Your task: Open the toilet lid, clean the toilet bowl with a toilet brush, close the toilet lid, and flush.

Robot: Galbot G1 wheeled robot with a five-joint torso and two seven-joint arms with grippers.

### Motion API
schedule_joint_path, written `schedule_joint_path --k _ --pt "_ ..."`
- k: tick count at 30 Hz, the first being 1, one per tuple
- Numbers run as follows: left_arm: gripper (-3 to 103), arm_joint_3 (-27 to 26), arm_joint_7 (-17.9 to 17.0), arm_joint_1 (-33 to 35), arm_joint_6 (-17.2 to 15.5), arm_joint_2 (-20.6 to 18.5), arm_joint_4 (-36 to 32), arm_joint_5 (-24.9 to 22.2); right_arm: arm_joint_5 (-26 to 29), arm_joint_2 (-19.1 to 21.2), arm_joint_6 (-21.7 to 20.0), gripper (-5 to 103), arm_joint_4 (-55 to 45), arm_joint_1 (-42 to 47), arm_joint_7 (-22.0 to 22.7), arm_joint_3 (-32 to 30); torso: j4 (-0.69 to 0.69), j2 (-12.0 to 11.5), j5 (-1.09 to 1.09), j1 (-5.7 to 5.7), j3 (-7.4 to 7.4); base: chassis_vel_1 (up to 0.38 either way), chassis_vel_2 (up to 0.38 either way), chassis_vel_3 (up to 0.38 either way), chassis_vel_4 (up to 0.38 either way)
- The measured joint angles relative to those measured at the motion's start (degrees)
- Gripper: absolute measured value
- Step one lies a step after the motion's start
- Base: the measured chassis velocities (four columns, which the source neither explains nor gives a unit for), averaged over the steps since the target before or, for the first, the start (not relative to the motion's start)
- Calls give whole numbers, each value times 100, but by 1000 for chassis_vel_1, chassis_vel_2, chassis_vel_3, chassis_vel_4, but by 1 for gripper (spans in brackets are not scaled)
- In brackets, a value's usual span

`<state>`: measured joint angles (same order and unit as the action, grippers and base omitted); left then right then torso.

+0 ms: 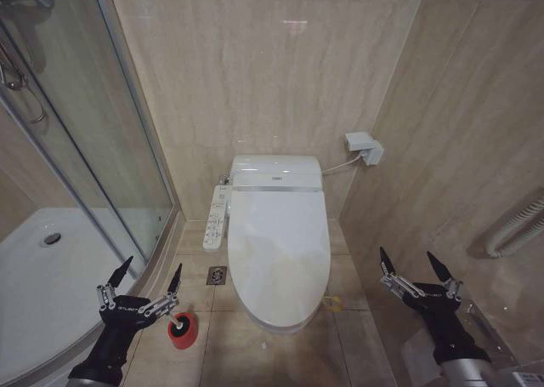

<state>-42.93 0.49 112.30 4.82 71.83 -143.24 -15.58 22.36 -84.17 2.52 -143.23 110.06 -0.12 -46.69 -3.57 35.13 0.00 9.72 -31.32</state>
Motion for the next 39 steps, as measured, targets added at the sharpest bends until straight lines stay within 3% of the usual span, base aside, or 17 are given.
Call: schedule_joint_path --k 39 --pt "100 0 0 0 0 0 0 0 0 0 0 100 0 0 0 0 0 0 0 0 0 0 0 0 0"
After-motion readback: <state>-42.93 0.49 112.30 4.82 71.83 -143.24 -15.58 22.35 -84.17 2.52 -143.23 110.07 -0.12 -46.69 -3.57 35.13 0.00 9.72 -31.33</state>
